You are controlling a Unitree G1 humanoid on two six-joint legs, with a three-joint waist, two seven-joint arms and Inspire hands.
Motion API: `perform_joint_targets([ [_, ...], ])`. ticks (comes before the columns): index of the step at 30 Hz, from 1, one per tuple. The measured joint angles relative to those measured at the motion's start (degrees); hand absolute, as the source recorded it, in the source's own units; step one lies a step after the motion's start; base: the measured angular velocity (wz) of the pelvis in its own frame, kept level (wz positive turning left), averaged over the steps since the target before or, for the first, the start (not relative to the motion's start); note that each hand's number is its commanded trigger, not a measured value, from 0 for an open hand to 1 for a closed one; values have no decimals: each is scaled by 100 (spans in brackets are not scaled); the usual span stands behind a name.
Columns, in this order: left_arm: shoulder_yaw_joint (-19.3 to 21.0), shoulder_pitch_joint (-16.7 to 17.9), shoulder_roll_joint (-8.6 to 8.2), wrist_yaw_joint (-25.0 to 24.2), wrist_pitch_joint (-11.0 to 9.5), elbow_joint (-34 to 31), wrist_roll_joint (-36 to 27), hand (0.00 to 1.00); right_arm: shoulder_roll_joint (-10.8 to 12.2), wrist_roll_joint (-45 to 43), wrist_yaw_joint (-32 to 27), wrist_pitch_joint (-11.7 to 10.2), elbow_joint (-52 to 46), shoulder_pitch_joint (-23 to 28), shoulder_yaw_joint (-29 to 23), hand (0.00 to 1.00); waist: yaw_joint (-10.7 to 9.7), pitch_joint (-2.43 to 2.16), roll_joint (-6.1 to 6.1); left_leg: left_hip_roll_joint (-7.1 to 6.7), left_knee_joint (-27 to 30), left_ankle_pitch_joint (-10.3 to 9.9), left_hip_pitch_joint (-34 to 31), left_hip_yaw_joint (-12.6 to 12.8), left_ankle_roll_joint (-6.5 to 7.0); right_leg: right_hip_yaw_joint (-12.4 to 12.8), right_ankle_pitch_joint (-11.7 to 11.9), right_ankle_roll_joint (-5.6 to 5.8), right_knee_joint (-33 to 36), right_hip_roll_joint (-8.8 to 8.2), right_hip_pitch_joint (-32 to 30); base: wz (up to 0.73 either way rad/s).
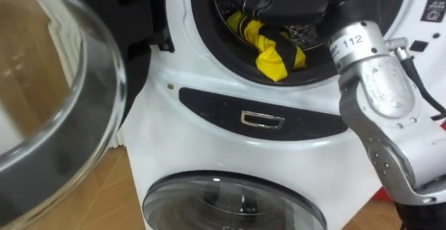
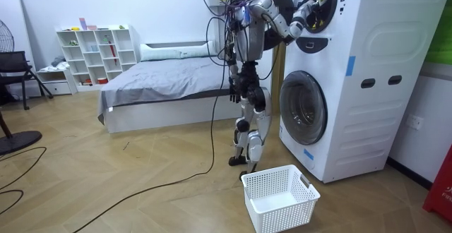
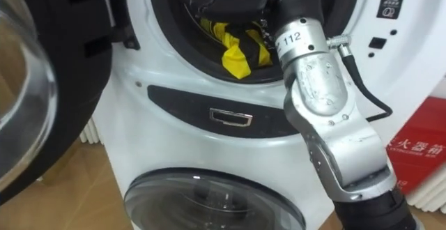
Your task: Pick clothes from washing machine
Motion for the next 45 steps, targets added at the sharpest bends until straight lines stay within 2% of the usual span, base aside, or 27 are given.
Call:
perform_joint_targets([
  [5, -1, -88, 0, 44, -104, 16, -4, 0, 0, 191, -26, -74, -26, 0, 5, 0, -19, 8, 22, 8, -23, -16, 12, 5, -4, 12, -5, 5, -25, 13, 5, 0],
  [12, 1, -64, -1, 104, -96, 137, -4, 0, 0, 354, -43, -74, -20, 0, 4, 0, -29, 15, 32, 13, 0, -22, 13, -13, -8, -21, -14, 5, -39, 12, 41, 2],
  [15, 7, -45, -1, 91, -37, 228, -4, 0, -27, 322, -28, -80, 25, 5, 4, 0, -47, 26, 50, 21, 8, -42, 55, -32, -16, -49, -13, 4, -96, 24, 117, 3],
  [21, 16, 13, -27, -20, 99, 158, -10, 0, -264, -396, 249, -196, 312, 32, 5, 0, -56, 18, 28, 42, 4, -76, 156, -39, -43, -52, -49, -13, -100, 46, 211, 1],
  [23, 37, 37, -24, -36, 120, 140, -10, 0, -434, -577, 579, -377, 688, 30, -4, 0, -158, 15, 1, 40, 10, -89, 222, -101, -48, -105, -89, -9, -100, 41, 310, 14],
  [25, 128, 53, -18, -63, 118, 70, -14, 0, -591, -759, 847, -319, 823, 32, 1, 0, -190, 3, -69, 41, 4, -92, 264, -122, -54, -112, -115, -14, -93, 42, 345, 8],
  [27, 251, 39, 7, -140, 128, 68, -14, 0, -801, -901, 1108, -383, 979, 45, -1, 0, -195, 10, -131, 47, 4, -102, 302, -129, -66, -115, -128, -21, -104, 50, 383, 0],
  [29, 263, 36, 98, -190, 151, 62, -16, 0, -1200, -1270, 1615, -266, 1147, 162, 13, 0, -193, -7, -279, 52, 18, -116, 307, -145, -78, -132, -152, -31, -101, 54, 392, 2],
  [30, 265, 28, 124, -192, 163, 61, -16, 0, -1260, -1396, 1748, -167, 1202, 210, 25, 0, -189, -2, -326, 56, 25, -120, 304, -145, -84, -132, -152, -33, -100, 58, 391, 0],
  [31, 265, 31, 159, -194, 206, 61, -31, 0, -1304, -1649, 1977, 6, 1291, 283, 98, 0, -188, -8, -397, 58, 32, -127, 299, -145, -87, -133, -151, -35, -101, 63, 391, -4],
  [32, 264, 29, 164, -209, 265, 67, -96, 0, -1343, -1944, 2210, 39, 1401, 283, 265, 0, -191, -6, -413, 57, 52, -153, 290, -144, -83, -127, -150, -34, -104, 64, 395, -4],
  [38, 261, -87, 288, -372, 364, 66, -230, 0, -1432, -2517, 3034, 22, 1614, 236, 319, 0, -186, -7, -414, 28, 65, -210, 300, -170, -33, -125, -152, 14, -120, 55, 472, 3],
  [43, 228, -171, 360, -580, 464, 17, -228, 0, -1634, -2580, 3662, 23, 1664, 113, 320, 0, -187, -3, -408, 2, 64, -211, 298, -229, -27, -133, -167, 37, -119, 45, 478, 5],
  [45, 228, -174, 362, -598, 472, 17, -231, 0, -1637, -2606, 3823, 32, 1704, 68, 301, 0, -188, -3, -407, 0, 67, -211, 299, -238, -27, -142, -169, 38, -119, 42, 481, 0],
])
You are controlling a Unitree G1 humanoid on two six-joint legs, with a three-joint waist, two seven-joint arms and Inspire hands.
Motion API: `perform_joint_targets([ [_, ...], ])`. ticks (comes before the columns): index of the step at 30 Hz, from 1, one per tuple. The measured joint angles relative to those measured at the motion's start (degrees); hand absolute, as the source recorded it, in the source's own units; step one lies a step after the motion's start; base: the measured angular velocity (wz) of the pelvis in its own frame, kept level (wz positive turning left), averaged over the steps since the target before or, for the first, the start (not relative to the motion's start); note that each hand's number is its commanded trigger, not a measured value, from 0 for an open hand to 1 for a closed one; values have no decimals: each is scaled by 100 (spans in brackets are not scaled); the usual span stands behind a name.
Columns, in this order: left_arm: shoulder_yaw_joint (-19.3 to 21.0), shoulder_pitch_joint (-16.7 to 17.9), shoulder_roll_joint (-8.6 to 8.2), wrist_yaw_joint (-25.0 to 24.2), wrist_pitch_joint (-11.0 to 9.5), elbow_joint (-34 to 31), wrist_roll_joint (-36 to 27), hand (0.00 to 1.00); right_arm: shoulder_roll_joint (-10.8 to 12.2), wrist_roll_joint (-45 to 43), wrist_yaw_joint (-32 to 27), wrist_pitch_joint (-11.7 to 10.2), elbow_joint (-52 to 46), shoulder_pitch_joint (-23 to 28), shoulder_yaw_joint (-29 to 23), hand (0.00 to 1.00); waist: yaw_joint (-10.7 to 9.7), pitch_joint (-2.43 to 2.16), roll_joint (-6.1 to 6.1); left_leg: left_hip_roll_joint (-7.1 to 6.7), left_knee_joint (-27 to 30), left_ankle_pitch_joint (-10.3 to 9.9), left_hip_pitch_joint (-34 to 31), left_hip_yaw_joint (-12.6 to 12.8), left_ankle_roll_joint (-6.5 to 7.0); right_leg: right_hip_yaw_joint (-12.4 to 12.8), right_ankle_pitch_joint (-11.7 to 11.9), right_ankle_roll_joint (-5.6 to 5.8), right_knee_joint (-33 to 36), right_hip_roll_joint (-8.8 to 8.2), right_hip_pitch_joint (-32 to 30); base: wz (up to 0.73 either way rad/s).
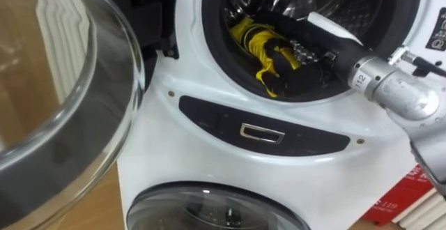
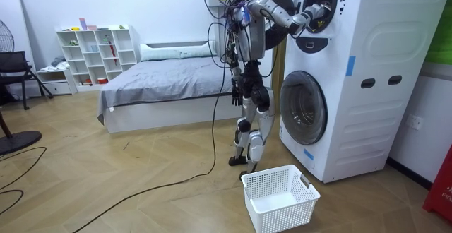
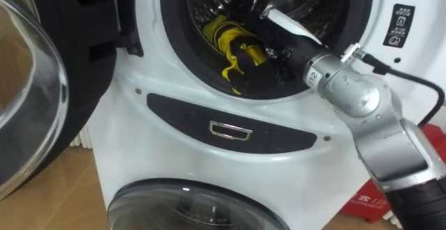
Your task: Pick clothes from washing machine
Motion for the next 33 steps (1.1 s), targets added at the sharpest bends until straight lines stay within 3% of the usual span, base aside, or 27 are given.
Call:
perform_joint_targets([
  [6, -9, -3, 7, -49, 5, 0, -25, 0, 1, -183, 358, 58, 32, -90, -30, 0, 5, 7, 8, -6, 4, 1, 7, -8, 2, -1, 0, 0, 7, -5, 4, 0],
  [15, -12, -25, 9, -47, 0, -25, -21, 0, 1, -231, 620, 61, -51, -97, -99, 0, 45, 57, -10, -3, -18, 1, 21, -3, 2, 42, -6, 4, 2, 11, -5, 0],
  [21, 7, -47, 11, -106, -29, -22, 5, 0, 1, -710, 1047, 106, -277, -103, -157, 0, 43, 76, -43, -9, -13, 2, 7, -32, 2, 12, -7, 4, -65, 8, 3, 2],
  [22, 8, -45, 11, -119, -25, -22, 6, 0, 1, -854, 1151, 131, -359, -102, -173, 24, 40, 81, -55, -9, -14, 2, 4, -31, 2, 16, -6, 4, -76, 10, 2, 0],
  [23, 10, -45, 11, -137, -25, -22, 6, 0, 1, -919, 1234, 168, -404, -103, -196, 97, 43, 82, -67, -9, -14, 2, 4, -32, 2, 15, -6, 4, -76, 11, 2, 0],
  [28, 6, -88, 15, -143, -33, -25, -6, 0, 1, -1331, 1287, 204, -563, -103, -197, 100, 56, 80, -90, -9, -10, 1, 5, -30, 3, 15, 6, 8, -74, 9, 9, 0],
  [33, 4, -244, 34, -57, -128, -26, -2, 0, 0, -2086, 971, 339, -561, -112, -210, 100, 268, 81, -104, -9, -32, -3, 25, -26, 8, 18, 15, 16, -82, 13, 44, 1],
])
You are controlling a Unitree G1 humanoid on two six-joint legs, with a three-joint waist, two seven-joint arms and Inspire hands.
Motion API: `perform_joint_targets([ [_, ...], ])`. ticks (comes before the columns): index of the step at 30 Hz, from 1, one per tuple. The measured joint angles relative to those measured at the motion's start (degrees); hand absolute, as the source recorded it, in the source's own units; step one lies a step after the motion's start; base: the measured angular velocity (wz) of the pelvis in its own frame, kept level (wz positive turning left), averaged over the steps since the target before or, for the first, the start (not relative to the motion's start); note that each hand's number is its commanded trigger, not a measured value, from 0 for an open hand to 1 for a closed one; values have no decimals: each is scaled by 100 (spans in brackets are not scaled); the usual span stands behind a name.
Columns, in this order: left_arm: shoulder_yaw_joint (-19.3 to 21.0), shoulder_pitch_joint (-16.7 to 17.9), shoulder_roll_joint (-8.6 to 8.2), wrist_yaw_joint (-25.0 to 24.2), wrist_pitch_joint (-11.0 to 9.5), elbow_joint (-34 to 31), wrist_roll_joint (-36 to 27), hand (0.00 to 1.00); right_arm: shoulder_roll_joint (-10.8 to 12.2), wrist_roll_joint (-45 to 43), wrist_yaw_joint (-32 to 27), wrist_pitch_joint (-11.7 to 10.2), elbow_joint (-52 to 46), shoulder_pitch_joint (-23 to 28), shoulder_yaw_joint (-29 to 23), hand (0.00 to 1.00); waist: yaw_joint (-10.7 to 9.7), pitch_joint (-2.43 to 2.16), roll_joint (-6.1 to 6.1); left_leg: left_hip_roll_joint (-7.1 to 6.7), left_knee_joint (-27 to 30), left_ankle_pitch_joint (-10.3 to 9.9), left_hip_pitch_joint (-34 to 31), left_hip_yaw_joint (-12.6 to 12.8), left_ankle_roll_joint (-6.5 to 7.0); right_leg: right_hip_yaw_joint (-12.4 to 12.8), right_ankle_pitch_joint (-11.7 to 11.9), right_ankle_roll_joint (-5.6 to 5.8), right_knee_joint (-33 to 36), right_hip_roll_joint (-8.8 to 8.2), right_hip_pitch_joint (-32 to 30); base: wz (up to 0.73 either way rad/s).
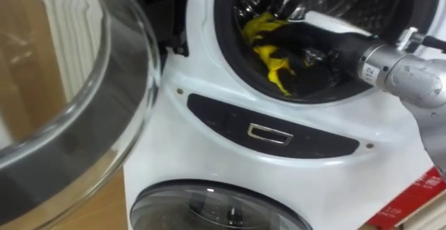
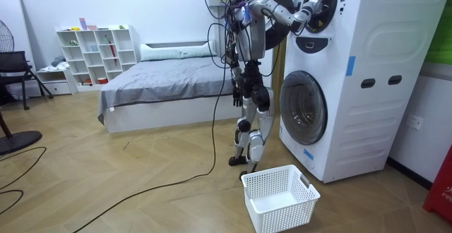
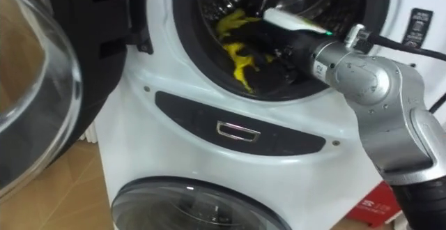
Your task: Pick clothes from washing machine
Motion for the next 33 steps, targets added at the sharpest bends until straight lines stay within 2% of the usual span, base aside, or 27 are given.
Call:
perform_joint_targets([
  [4, -7, -30, 63, 105, -40, -7, -6, 0, -2, -368, -106, 28, -41, 11, 42, 100, 78, 5, -67, -4, 6, -11, -27, -15, 14, 3, -6, 10, -7, -2, -25, 1],
  [7, -9, -32, 110, 139, -39, -6, -12, 0, -98, -392, -108, 125, -253, 32, 130, 100, 76, -3, -107, -9, 2, -26, -27, -23, 26, 0, -9, 16, -12, 0, -36, 0],
  [11, -125, -43, 148, 309, -80, -5, -103, 0, -236, -370, -105, 229, -534, 51, 349, 100, 54, -8, -113, -4, -23, -43, -10, -25, 38, 18, -5, 23, -6, 5, -31, 0],
  [17, -264, -45, 147, 525, -115, -2, -230, 0, -232, -497, -104, 384, -717, 50, 460, 100, 51, -6, -107, 11, -90, -46, 7, -20, 40, 52, -4, 25, 6, 13, -32, 0],
  [21, -264, -43, 147, 536, -108, 31, -229, 0, -214, -518, -82, 521, -861, 55, 487, 100, 65, 10, -81, 12, -91, -47, 10, -11, 39, 52, -3, 25, 6, 12, -32, 0],
  [27, -289, -42, 145, 538, -108, 118, -278, 0, -211, -550, -83, 522, -965, 44, 504, 100, 65, 36, -39, 26, -121, -47, 33, 65, 38, 70, -2, 26, 6, 16, -36, -3],
  [33, -281, -45, 110, 653, -111, 142, -274, 0, -180, -529, -84, 522, -1174, 101, 445, 100, 56, 17, 47, 40, -176, -48, 87, 160, 39, 138, -1, 28, 7, 30, -38, -6],
])
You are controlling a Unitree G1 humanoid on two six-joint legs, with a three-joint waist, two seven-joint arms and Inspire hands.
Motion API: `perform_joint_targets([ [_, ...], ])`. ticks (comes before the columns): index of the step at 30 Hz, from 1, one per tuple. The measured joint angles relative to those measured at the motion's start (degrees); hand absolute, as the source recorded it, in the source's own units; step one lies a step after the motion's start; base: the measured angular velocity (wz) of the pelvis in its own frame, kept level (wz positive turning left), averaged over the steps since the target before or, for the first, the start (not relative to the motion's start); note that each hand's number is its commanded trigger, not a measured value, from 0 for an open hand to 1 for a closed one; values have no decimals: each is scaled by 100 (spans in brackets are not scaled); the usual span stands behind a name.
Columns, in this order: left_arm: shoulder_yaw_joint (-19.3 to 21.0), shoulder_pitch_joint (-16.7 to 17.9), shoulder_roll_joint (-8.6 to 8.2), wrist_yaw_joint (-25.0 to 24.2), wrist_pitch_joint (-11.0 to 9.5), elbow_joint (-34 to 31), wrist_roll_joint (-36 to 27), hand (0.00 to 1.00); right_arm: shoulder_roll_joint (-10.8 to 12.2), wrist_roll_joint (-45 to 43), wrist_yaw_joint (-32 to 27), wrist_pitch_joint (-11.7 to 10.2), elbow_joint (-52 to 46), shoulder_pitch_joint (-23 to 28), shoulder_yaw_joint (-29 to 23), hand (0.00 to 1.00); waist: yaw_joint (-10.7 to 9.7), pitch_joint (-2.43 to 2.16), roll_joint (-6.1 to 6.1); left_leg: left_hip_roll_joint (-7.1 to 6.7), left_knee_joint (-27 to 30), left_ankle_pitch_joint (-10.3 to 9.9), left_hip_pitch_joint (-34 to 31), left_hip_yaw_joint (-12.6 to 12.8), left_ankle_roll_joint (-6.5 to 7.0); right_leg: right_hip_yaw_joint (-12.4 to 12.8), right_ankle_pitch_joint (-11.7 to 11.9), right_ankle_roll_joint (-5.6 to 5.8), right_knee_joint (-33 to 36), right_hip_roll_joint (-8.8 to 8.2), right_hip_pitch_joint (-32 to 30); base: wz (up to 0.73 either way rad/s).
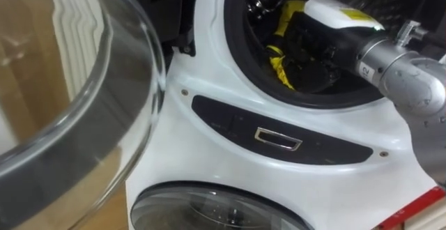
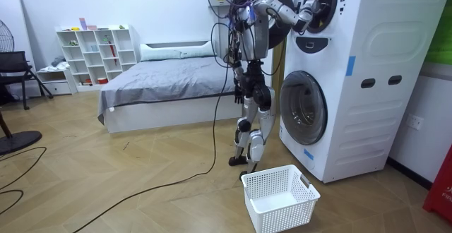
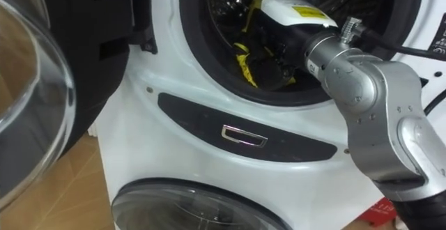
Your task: Pick clothes from washing machine
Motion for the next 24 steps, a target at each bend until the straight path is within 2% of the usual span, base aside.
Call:
perform_joint_targets([
  [3, -1, 13, -37, 91, -20, 82, -71, 0, 64, 260, -8, -2, -143, 48, -99, 100, -10, -13, 76, 10, -12, -1, 51, 65, 2, 66, 0, 0, 3, 8, -7, -13],
  [6, 34, 82, -52, 220, -77, 88, -61, 0, 102, 741, -79, -30, -235, 67, -209, 100, -164, -17, 85, 25, -22, -5, 56, 91, 1, 121, 0, 0, 2, 27, -15, -4],
  [9, 66, 150, -93, 313, -245, 226, -13, 0, 148, 1193, -197, -112, -687, 492, -468, 100, -199, -30, 102, 29, -15, -5, 117, 184, 0, 252, 0, 0, 3, 33, 19, -14],
  [14, 175, 390, -200, 417, -384, 373, -61, 0, 470, 2363, -658, -535, -1127, 1356, -1204, 100, -556, -33, 173, 53, -4, -9, 160, 280, 7, 333, 2, 7, 0, 14, 53, -5],
  [18, 399, 480, -419, 456, -495, 368, -60, 0, 496, 3504, -962, -606, -1506, 1867, -1820, 100, -714, -34, 348, 68, 1, -87, 124, 323, 59, 355, 5, 52, 7, 23, 6, -3],
  [19, 416, 526, -451, 456, -533, 369, -59, 0, 497, 3802, -1030, -725, -1635, 1995, -1930, 100, -796, -49, 381, 65, 5, -89, 104, 315, 63, 357, 8, 56, 6, 20, -10, 0],
  [21, 501, 598, -475, 457, -579, 363, -43, 0, 506, 4092, -1210, -832, -1928, 2269, -2048, 100, -826, -65, 430, 70, 4, -92, 105, 325, 64, 355, 8, 56, 3, 25, -10, 0],
  [23, 528, 656, -494, 462, -599, 357, -42, 0, 537, 4270, -1468, -948, -2096, 2418, -2153, 100, -875, -104, 467, 76, 1, -94, 113, 350, 63, 372, 8, 56, 4, 32, -10, -2],
  [24, 535, 667, -499, 468, -611, 360, -42, 0, 570, 4279, -1527, -951, -2126, 2418, -2173, 100, -899, -96, 485, 77, 2, -94, 121, 368, 63, 404, 8, 56, 4, 38, -10, -12],
])
